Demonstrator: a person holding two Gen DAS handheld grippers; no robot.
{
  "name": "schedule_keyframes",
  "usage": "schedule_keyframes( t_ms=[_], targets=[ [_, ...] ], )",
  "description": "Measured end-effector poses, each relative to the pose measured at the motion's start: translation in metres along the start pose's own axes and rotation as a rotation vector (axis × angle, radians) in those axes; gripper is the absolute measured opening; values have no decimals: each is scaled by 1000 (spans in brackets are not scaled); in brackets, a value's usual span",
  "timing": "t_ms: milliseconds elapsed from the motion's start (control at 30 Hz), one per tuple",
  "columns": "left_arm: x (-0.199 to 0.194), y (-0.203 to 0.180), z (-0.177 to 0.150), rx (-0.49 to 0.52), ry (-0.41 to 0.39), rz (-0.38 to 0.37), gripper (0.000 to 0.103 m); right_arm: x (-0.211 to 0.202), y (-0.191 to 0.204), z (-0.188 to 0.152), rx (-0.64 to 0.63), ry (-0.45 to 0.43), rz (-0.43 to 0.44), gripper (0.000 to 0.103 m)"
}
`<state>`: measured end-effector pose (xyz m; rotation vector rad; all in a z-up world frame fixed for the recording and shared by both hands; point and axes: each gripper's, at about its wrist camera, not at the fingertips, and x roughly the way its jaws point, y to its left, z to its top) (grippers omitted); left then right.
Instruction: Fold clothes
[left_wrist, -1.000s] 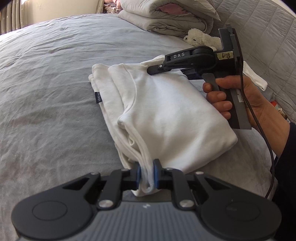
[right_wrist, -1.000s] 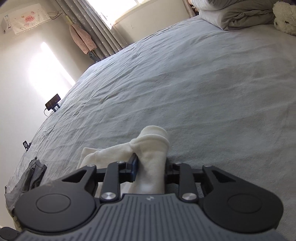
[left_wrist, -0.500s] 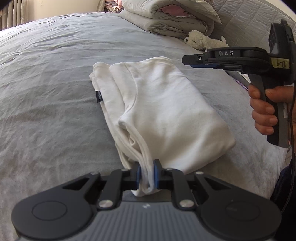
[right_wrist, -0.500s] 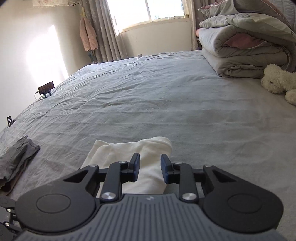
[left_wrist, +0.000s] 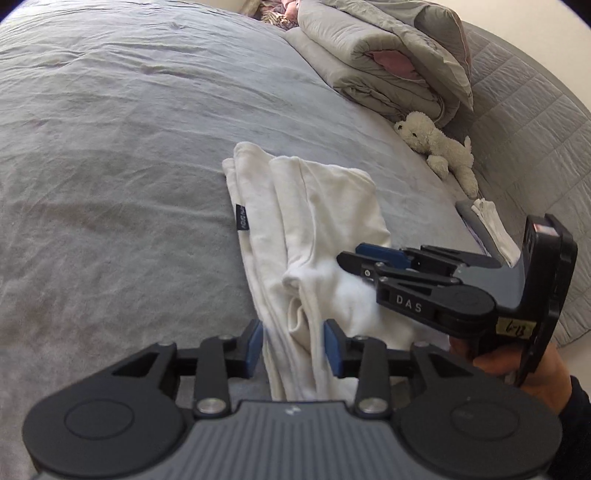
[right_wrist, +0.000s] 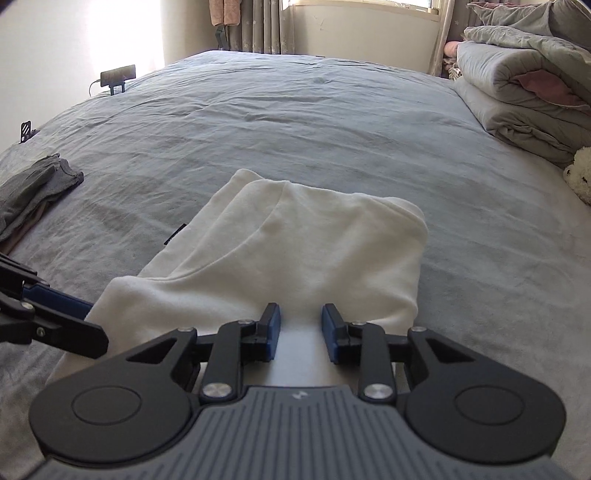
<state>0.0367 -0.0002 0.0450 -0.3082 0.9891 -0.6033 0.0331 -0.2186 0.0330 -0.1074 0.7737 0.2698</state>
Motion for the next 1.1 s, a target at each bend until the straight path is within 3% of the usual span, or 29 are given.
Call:
schedule_keyframes(
  t_ms=[267,333,400,467,600,667,700,900,1100],
  targets=[
    [16,12,25,-105,-55,-12,39,-1,10,-2,-12,-10,-36,31],
    [22,12,29,-114,-59,-26,44,-1,11,-3,-22,-14,-45,31],
    [28,11,31,-108,-59,-35,60,-1,14,-4,-34,-17,-55,30],
    [35,8,31,-83,-57,3,66,0,17,-4,-50,-21,-67,30],
    [48,-2,25,7,-59,93,60,-3,28,-5,-98,-30,-69,30],
    [50,-5,24,27,-58,68,32,-8,36,-5,-134,-36,-48,30],
    [50,-5,24,24,-60,56,27,-11,40,-5,-152,-40,-37,30],
    [50,1,24,-12,-64,21,24,-25,66,-5,-260,-59,28,25],
    [54,-3,20,20,-64,43,24,-21,79,-14,-277,-56,7,20]
  ],
)
